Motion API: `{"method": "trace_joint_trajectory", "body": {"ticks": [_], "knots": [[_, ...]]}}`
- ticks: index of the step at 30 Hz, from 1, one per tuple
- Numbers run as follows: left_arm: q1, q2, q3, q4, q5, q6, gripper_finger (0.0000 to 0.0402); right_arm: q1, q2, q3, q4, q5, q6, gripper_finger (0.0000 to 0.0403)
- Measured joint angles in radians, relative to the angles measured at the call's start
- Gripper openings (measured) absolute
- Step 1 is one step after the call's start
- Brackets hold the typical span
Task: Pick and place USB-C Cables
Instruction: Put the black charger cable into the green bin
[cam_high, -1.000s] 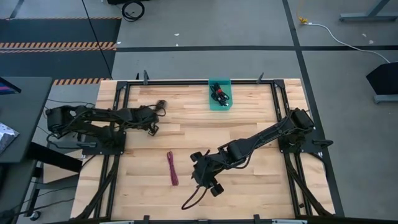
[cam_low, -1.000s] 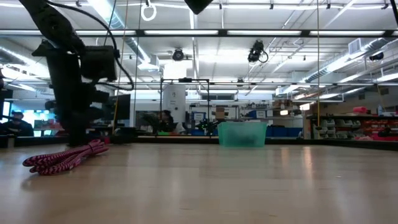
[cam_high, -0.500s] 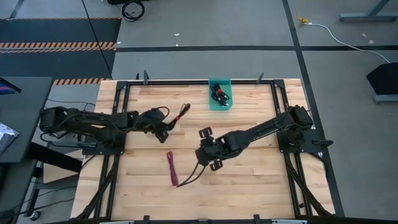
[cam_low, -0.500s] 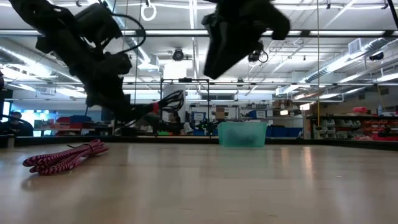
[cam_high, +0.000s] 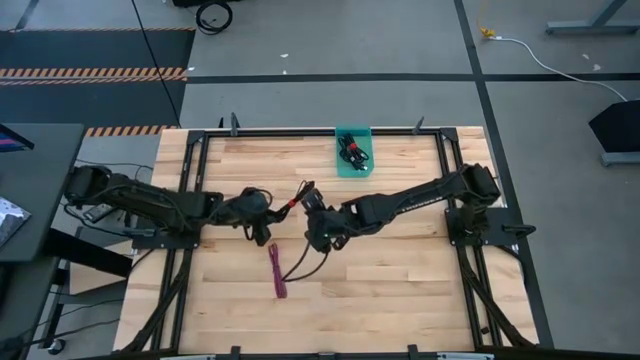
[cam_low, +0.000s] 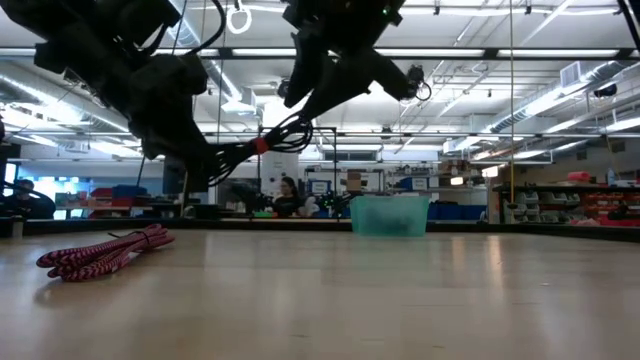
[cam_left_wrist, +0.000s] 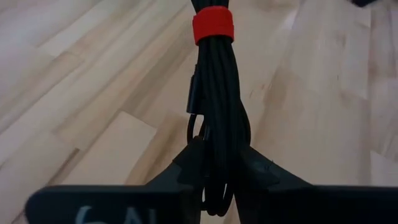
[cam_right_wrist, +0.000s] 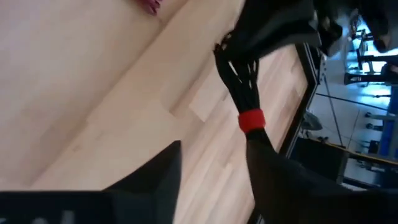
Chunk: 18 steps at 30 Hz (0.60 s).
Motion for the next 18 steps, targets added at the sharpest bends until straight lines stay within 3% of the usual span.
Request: {"method": "trace_joint_trajectory", "body": {"ticks": [6,10,14,18], "knots": [[-0.005,0.000,0.000,0.024,-0.001,-0.012,0.0063,-0.028,0.005,0.000,0.096,0.088,-0.017,0.0275],[-0.032,0.000,0.000,0.083,0.025,-0.019,0.0062,-0.066,0.006,0.000,0.122,0.106,-0.023,0.0317],[-0.062,0.000,0.000,0.141,0.027,-0.018,0.0064,-0.108,0.006,0.000,0.102,0.108,-0.009,0.0325],[-0.076,0.000,0.001,0.154,0.027,-0.019,0.0064,-0.125,0.006,0.000,0.104,0.113,0.037,0.0287]]}}
